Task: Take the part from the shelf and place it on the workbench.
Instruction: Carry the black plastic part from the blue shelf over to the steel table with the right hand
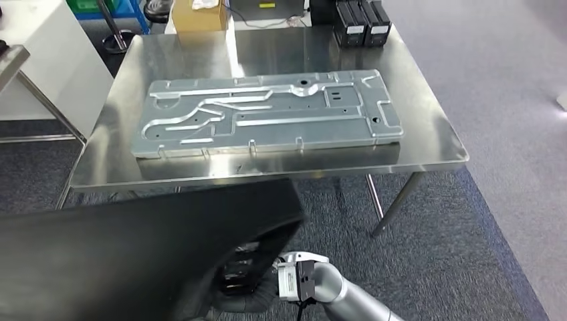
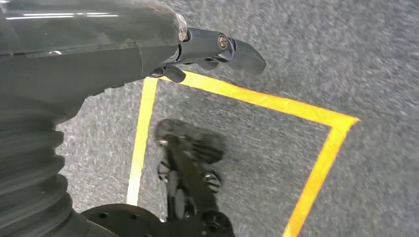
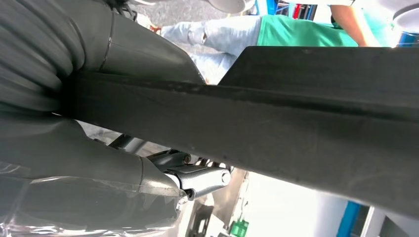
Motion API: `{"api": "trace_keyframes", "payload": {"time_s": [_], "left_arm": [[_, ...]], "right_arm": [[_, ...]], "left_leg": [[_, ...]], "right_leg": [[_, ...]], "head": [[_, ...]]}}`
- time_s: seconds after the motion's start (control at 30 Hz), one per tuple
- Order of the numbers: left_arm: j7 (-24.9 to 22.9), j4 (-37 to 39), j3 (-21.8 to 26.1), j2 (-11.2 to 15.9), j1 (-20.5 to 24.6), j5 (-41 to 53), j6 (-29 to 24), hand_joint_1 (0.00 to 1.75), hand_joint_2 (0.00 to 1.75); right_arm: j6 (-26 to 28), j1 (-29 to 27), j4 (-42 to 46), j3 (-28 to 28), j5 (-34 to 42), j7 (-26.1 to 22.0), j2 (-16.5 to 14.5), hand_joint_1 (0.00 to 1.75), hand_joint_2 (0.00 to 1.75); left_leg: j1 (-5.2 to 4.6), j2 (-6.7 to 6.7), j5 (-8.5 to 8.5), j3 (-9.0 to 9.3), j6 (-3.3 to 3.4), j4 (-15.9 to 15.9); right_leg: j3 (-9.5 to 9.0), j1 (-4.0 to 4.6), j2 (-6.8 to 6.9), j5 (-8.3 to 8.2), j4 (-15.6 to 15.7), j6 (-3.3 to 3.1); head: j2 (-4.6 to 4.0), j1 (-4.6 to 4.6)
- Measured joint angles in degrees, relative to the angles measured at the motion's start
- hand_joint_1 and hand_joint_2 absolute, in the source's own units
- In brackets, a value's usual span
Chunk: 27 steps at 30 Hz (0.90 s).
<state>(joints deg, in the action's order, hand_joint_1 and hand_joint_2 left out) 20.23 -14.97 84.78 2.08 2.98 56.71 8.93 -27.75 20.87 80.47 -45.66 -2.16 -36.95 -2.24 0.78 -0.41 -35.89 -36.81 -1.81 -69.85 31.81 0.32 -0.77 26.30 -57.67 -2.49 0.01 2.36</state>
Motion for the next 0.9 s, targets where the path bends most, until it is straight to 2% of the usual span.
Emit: {"api": "trace_keyframes", "payload": {"time_s": [0.03, 0.07, 0.1, 0.13, 0.17, 0.23, 0.3, 0.37, 0.43, 0.47, 0.5, 0.57, 0.6, 0.63, 0.73, 0.8, 0.83, 0.9], "left_arm": [[0.0, 0.0, 0.0, 0.0, -0.1, 0.1, 0.0, 0.0, 1.75], [0.0, 0.0, 0.0, 0.1, -0.1, 0.1, 0.0, 0.0, 1.75], [0.0, 0.0, 0.0, 0.1, -0.2, 0.2, 0.0, 0.0, 1.75], [0.0, 0.0, 0.0, 0.1, -0.3, 0.3, 0.0, 0.0, 1.75], [0.0, 0.0, -0.1, 0.1, -0.4, 0.4, 0.0, 0.0, 1.75], [0.1, 0.0, -0.3, 0.2, -0.5, 0.5, -0.1, 0.0, 1.75], [0.2, 0.0, -0.5, 0.2, -0.3, 0.5, -0.1, 0.0, 1.75], [0.3, 0.0, -0.6, 0.2, -0.1, 0.5, -0.3, 0.0, 1.75], [0.4, 0.0, -0.6, 0.2, -0.2, 0.5, -0.3, 0.0, 1.75], [0.4, 0.0, -0.6, 0.2, -0.2, 0.5, -0.4, 0.0, 1.75], [0.4, 0.0, -0.6, 0.2, -0.2, 0.5, -0.4, 0.0, 1.75], [0.4, 0.0, -0.6, 0.1, -0.3, 0.5, -0.4, 0.0, 1.75], [0.4, 0.0, -0.6, 0.1, -0.3, 0.5, -0.4, 0.0, 1.75], [0.4, 0.0, -0.6, 0.1, -0.3, 0.6, -0.4, 0.0, 1.75], [0.5, 0.0, -0.7, 0.1, 0.0, 0.7, -0.3, 0.0, 1.75], [0.6, 0.0, -0.7, 0.2, 0.0, 0.9, -0.2, 0.0, 1.75], [0.6, 0.0, -0.8, 0.2, 0.1, 1.0, -0.1, 0.0, 1.75], [0.7, 0.0, -0.8, 0.2, -0.1, 1.3, 0.1, 0.0, 1.75]], "right_arm": [[-0.1, -0.1, 0.0, 0.0, 0.2, -0.1, 0.0, 1.75, 1.75], [-0.4, -0.1, 0.0, 0.1, 0.5, -0.2, 0.1, 1.75, 1.75], [-0.9, -0.2, 0.0, 0.1, 1.1, -0.2, 0.1, 1.75, 1.75], [-1.4, -0.3, 0.0, 0.2, 1.8, -0.2, 0.2, 1.75, 1.75], [-1.8, -0.3, 0.0, 0.4, 2.4, -0.2, 0.2, 1.75, 1.75], [-2.4, -0.5, 0.0, 0.9, 3.5, -0.2, 0.2, 1.75, 1.75], [-2.8, -0.5, 0.0, 1.6, 4.4, -0.2, 0.2, 1.75, 1.75], [-3.3, -0.8, 0.0, 2.2, 5.2, -0.2, 0.2, 1.75, 1.75], [-3.5, -1.4, -0.2, 2.9, 5.5, -0.3, 0.3, 1.75, 1.75], [-3.5, -1.7, -0.3, 3.1, 5.6, -0.3, 0.4, 1.75, 1.75], [-3.4, -1.9, -0.4, 3.3, 5.6, -0.3, 0.4, 1.75, 1.75], [-3.3, -2.1, -0.5, 3.6, 5.4, -0.3, 0.4, 1.75, 1.75], [-3.0, -2.1, -0.5, 3.7, 5.1, -0.3, 0.4, 1.75, 1.75], [-2.6, -2.2, -0.5, 3.9, 4.7, -0.3, 0.4, 1.75, 1.75], [-1.3, -2.5, -0.2, 4.4, 3.5, -0.3, 0.5, 1.75, 1.75], [-0.9, -2.4, 0.4, 4.5, 3.3, -0.4, 0.5, 1.75, 1.75], [-0.8, -2.3, 0.8, 4.6, 3.3, -0.5, 0.4, 1.75, 1.75], [-0.7, -1.9, 1.4, 4.7, 3.2, -0.5, 0.4, 1.75, 1.75]], "left_leg": [[0.02, 0.07, 2.69, 0.23, 0.06, 3.2], [0.0, 0.01, 6.44, 0.6, 0.14, 6.6], [-0.1, -0.04, 9.31, 1.05, 0.34, 9.3], [-0.28, -0.06, 11.31, 1.45, 0.63, 10.9], [-0.44, -0.06, 11.98, 1.73, 1.04, 11.5], [-0.58, 0.25, 11.62, 2.65, 1.95, 11.9], [-0.47, 0.69, 11.19, 3.69, 2.67, 12.3], [-0.44, 1.21, 10.47, 4.55, 3.14, 12.4], [-0.45, 1.79, 9.52, 5.41, 3.26, 12.4], [-0.44, 2.12, 8.99, 6.0, 3.22, 12.4], [-0.43, 2.5, 8.42, 6.72, 3.13, 12.4], [-0.42, 3.03, 7.2, 8.25, 2.7, 12.5], [-0.48, 3.2, 6.6, 8.96, 2.38, 12.4], [-0.55, 3.33, 6.01, 9.41, 1.99, 12.5], [-0.61, 3.78, 5.5, 10.69, 0.73, 11.9], [-0.38, 2.96, 4.72, 10.41, 0.16, 9.8], [-0.25, 2.33, 3.65, 9.19, -0.01, 7.4], [-0.13, 1.26, 0.72, 4.81, -0.29, 0.6]], "right_leg": [[-0.86, 0.0, 0.01, 0.71, 0.0, 0.13], [-1.64, 0.06, -0.08, 1.37, -0.1, 0.33], [-2.2, 0.11, -0.27, 2.01, -0.2, 0.63], [-2.58, 0.12, -0.49, 2.58, -0.2, 0.98], [-2.84, 0.14, -0.72, 2.88, -0.5, 1.35], [-2.95, 0.03, -0.82, 3.07, -1.4, 1.95], [-1.45, -0.06, -0.35, 3.33, -4.8, 2.46], [2.73, -0.27, 0.13, 5.29, -11.1, 2.98], [7.41, -0.52, 0.22, 7.63, -16.5, 3.35], [8.71, -0.61, 0.32, 7.67, -17.0, 3.44], [9.04, -0.65, 0.55, 6.47, -15.6, 3.43], [7.39, -0.61, 1.54, 1.04, -8.7, 3.05], [6.44, -0.43, 2.02, -0.68, -5.5, 2.75], [5.75, -0.26, 2.32, -1.51, -3.5, 2.38], [4.63, -0.16, 1.79, -1.09, -2.1, 1.12], [3.36, -0.28, 1.4, -1.03, -1.7, 0.33], [2.75, -0.3, 1.29, -0.77, -1.6, 0.02], [1.9, -0.15, 0.99, 0.03, -1.6, -0.37]], "head": [[-0.01, -0.02], [-0.01, -0.02], [-0.01, -0.04], [0.0, -0.05], [0.0, -0.08], [0.0, -0.08], [-0.01, -0.12], [-0.01, -0.16], [-0.01, -0.14], [-0.01, -0.15], [-0.01, -0.15], [-0.01, -0.16], [-0.01, -0.16], [-0.01, -0.16], [0.0, -0.15], [0.01, -0.14], [0.01, -0.14], [0.0, -0.1]]}}
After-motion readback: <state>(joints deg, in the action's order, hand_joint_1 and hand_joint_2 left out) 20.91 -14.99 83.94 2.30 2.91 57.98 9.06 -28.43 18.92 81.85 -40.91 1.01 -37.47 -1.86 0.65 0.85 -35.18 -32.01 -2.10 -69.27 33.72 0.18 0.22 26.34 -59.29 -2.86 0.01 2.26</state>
